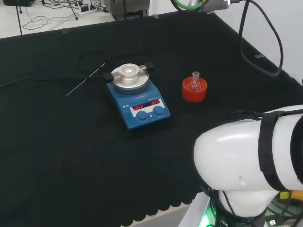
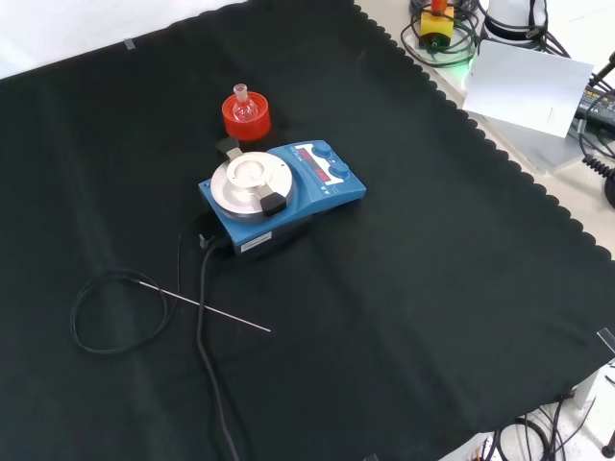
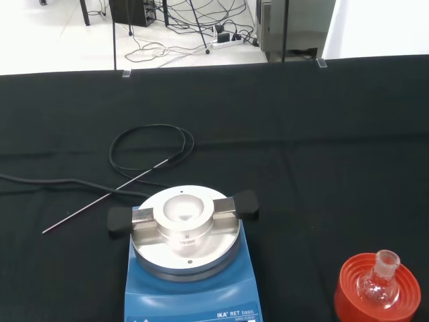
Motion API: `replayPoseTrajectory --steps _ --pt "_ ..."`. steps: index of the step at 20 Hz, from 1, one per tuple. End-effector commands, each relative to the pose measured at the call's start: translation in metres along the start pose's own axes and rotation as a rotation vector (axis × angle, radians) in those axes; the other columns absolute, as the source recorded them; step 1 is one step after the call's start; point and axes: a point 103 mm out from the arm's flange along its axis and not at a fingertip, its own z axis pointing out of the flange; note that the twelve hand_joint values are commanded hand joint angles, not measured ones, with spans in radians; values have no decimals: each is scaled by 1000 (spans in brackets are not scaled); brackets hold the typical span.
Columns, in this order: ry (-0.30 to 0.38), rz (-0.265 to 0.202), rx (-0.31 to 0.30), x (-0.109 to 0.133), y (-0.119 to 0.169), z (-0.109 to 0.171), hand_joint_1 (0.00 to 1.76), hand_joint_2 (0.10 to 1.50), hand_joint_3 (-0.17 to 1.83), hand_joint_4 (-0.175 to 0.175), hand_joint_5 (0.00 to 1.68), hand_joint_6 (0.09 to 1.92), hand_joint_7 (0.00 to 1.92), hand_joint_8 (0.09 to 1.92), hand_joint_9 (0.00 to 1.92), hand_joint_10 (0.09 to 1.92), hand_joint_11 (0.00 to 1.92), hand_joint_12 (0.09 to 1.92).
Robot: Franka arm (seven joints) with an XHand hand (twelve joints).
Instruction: Pick up the round-bottom flask.
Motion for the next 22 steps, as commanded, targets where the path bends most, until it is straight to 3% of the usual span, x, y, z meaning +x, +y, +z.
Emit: replayPoseTrajectory --steps 1,4,6,10,22 --pt "-8 3 -7 -3 1 0 395 1075 510 6 509 508 150 612 316 611 80 1353" --pt "-7 7 -4 -6 3 2 237 1209 374 -27 386 413 79 613 212 679 8 1363" --pt "-24 6 -7 7 3 2 222 1225 356 -31 376 403 73 615 201 689 1 1364" --pt "-10 14 12 0 11 8 218 1230 347 -32 375 400 77 618 200 694 0 1366" --pt "18 119 67 -80 42 55 246 1226 321 -34 386 393 82 623 205 702 0 1380"
